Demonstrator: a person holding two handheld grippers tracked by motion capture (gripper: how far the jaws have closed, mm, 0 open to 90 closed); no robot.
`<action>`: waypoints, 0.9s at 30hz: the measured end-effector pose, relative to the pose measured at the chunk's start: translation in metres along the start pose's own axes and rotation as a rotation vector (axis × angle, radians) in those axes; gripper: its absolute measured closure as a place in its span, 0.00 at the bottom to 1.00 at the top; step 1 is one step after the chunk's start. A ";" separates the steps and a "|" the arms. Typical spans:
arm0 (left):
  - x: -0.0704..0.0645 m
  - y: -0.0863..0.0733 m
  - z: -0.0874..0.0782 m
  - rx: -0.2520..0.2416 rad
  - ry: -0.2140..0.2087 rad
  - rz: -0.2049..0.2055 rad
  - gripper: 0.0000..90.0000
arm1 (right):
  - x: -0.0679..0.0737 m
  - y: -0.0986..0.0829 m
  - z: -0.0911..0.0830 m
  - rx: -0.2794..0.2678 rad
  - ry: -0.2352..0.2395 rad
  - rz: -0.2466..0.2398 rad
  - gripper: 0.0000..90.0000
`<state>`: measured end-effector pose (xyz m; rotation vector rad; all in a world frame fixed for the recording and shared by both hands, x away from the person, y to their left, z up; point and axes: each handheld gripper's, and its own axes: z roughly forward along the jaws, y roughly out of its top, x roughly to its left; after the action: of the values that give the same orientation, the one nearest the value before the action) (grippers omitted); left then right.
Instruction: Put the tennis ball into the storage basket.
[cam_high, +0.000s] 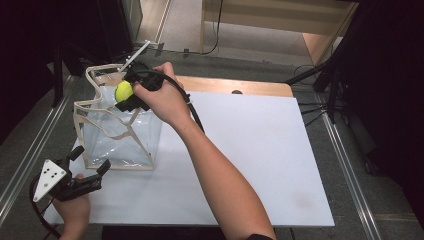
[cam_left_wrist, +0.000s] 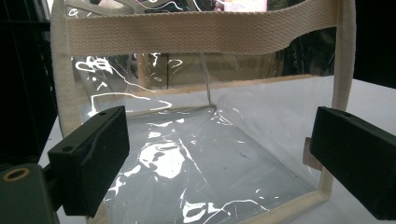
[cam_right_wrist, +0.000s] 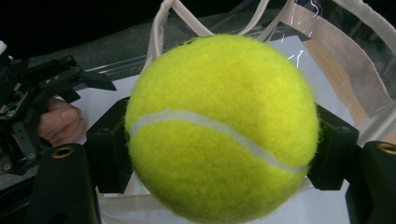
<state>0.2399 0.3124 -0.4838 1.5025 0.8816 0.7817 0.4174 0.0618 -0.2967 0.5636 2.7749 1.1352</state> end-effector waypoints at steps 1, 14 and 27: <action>0.000 0.000 0.000 0.000 0.000 0.000 0.06 | -0.001 0.000 0.001 0.003 0.001 0.004 0.26; 0.000 0.000 0.000 0.000 -0.002 0.000 0.06 | -0.001 -0.006 0.009 0.040 0.002 0.005 0.16; -0.001 0.000 0.001 0.005 0.000 0.004 0.06 | 0.006 -0.026 -0.026 -0.065 -0.056 0.006 0.00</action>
<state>0.2401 0.3115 -0.4840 1.5090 0.8813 0.7837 0.3985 0.0300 -0.2955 0.5885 2.6808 1.1870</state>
